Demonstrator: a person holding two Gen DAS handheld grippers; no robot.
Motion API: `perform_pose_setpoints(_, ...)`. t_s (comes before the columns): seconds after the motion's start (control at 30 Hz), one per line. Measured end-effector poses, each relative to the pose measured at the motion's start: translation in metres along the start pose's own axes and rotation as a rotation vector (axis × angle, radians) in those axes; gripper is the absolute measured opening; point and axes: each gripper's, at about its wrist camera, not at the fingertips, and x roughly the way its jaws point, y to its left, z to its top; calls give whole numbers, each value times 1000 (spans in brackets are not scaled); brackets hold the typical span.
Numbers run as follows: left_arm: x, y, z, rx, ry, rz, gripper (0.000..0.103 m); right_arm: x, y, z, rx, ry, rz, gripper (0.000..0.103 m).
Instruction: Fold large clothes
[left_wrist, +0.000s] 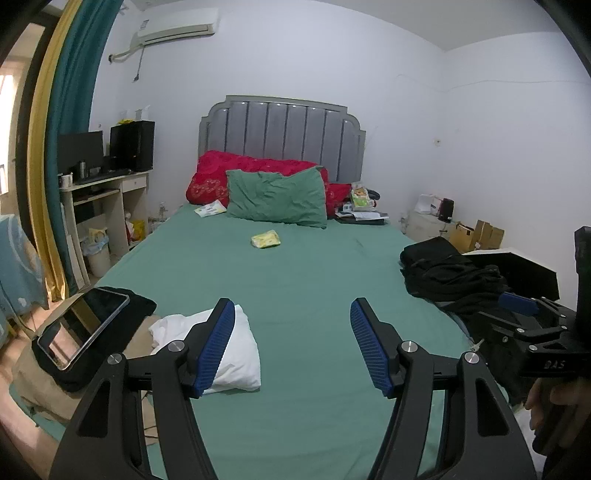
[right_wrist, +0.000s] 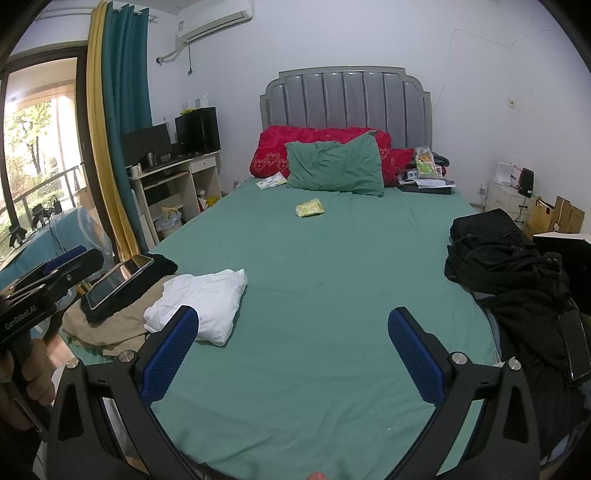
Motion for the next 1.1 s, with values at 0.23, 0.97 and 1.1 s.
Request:
perform_pose_setpoints(0.23, -4, 8, 0, -3, -1, 7, 68, 1, 1, -3, 0, 3, 2, 101)
perform_pose_setpoints(0.97, -5, 23, -5, 0, 12, 7, 68, 8, 6, -7, -8, 19, 12, 101)
perform_pose_setpoints(1.1, -5, 22, -6, 1, 12, 9, 68, 12, 8, -9, -13, 28, 18, 101)
